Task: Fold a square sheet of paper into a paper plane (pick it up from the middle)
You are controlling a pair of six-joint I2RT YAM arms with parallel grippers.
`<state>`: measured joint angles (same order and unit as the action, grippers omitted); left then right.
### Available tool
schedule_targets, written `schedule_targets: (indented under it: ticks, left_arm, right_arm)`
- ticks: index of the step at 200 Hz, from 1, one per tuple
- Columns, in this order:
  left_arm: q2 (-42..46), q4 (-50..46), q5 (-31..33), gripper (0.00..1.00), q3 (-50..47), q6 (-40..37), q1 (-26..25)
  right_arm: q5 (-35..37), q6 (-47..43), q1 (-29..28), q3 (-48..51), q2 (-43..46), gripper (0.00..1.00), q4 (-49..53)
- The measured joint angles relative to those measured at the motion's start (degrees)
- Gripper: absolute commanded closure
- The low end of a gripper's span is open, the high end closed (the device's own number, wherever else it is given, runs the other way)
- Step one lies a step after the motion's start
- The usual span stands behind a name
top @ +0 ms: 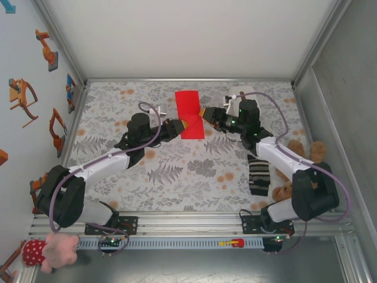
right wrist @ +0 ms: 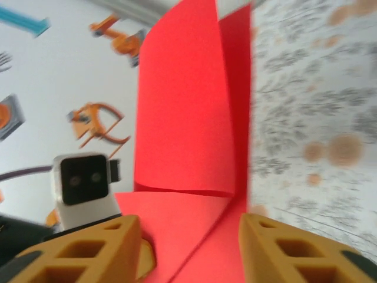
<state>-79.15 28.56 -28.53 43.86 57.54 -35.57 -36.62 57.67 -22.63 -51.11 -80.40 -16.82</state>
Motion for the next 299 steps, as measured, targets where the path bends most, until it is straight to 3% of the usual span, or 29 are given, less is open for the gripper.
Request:
schedule_targets:
  ticks: [32, 60, 117, 162, 190, 239, 267, 299]
  left_arm:
    - [0.0, -13.4, 4.4, 0.9, 4.1, -5.6, 0.0]
    - [0.0, -29.1, 12.4, 0.9, 10.5, -13.0, -0.4]
    - [-7.7, -59.4, 37.9, 0.9, 27.1, -25.0, -5.9]
    - [-18.4, -76.7, 58.5, 0.9, 37.3, -26.9, -9.8]
    - [-26.2, -83.9, 66.6, 0.9, 42.8, -26.7, -11.2]
    - [-36.1, -88.0, 67.5, 0.86, 47.2, -24.3, -12.5]
    - [-39.6, -87.4, 63.0, 0.79, 49.0, -21.7, -12.7]
    - [-39.9, -83.8, 54.7, 0.63, 48.9, -20.0, -12.7]
  right_arm:
    - [8.6, -6.8, 0.9, -0.2, 4.9, 0.45, 11.7]
    - [14.6, -11.2, 1.0, -0.9, 7.3, 0.45, 18.8]
    - [21.1, -14.3, 1.0, -1.1, 8.0, 0.45, 24.7]
    - [24.0, -14.5, 1.0, -1.1, 8.0, 0.45, 26.8]
    - [25.6, -14.5, 1.1, -1.1, 8.4, 0.46, 27.4]
    - [27.3, -14.0, 1.2, -0.3, 9.8, 0.47, 28.2]
    - [27.5, -12.9, 1.4, -0.1, 9.9, 0.48, 28.9]
    - [27.6, -12.0, 1.4, 0.5, 9.9, 0.49, 29.4]
